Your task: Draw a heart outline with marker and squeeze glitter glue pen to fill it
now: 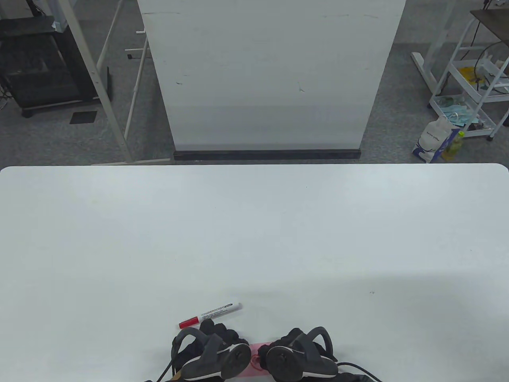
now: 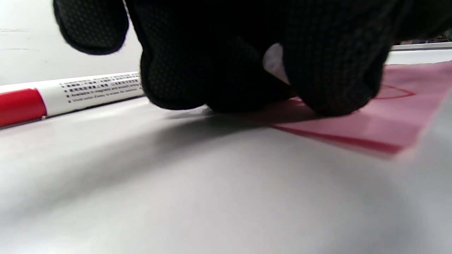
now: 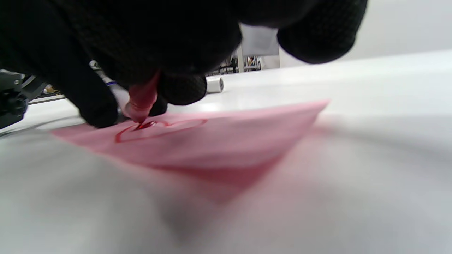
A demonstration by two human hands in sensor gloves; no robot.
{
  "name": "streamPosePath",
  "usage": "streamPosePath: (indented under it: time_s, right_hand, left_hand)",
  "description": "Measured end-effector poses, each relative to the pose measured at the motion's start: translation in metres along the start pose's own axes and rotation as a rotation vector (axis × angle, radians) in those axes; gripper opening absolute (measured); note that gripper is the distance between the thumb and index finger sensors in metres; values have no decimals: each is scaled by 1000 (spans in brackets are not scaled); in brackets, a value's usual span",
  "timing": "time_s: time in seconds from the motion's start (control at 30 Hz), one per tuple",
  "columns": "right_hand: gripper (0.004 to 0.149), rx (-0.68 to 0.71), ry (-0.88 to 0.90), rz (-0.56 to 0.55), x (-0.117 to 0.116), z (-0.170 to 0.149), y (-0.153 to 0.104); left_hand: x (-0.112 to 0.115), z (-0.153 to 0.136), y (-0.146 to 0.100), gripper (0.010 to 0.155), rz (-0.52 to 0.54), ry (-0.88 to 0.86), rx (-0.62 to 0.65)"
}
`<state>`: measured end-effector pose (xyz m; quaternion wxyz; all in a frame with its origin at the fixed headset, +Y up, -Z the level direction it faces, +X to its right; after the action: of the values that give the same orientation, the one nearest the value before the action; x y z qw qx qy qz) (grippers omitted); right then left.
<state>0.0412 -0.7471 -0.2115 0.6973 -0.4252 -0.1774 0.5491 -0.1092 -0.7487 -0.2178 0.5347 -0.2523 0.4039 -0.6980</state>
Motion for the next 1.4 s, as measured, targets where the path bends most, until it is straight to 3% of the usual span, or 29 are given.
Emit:
streamPosePath:
  time_s: [0.27,0.47,0.7,0.93,1.23,1.4]
  right_hand:
    - [39,5,7,75,-1,1,0]
    - [39,4,-21,17,-5,1,1]
    - [39,13,1,96,-1,1,0]
    - [39,0,-19,29,-5,2,1]
    - [39,-4,-2,105,-1,1,0]
    - [39,-12,2,72,-2,1,0]
  left_hand:
    - [0,0,0,46,-1,2,1]
    - [0,0,0,46,0,3,1]
    - [0,0,1,46,-2,8,1]
    - [0,1,1,46,0,7,2]
    - [0,1,1,46,-3,8,1]
    - [0,1,1,46,-2,8,2]
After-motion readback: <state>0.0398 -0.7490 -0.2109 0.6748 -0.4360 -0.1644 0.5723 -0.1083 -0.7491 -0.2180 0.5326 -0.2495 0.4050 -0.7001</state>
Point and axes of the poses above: the tracker on the back of each hand, its own z axis roughly to the thumb side, its own y axis roughly from the wrist to the fingertips, x = y × z, the point moved 1 cm from there along y, roughly from the wrist to the fingertips, and after that the axes turned 13 degrees about y, right-handed, at the moved point
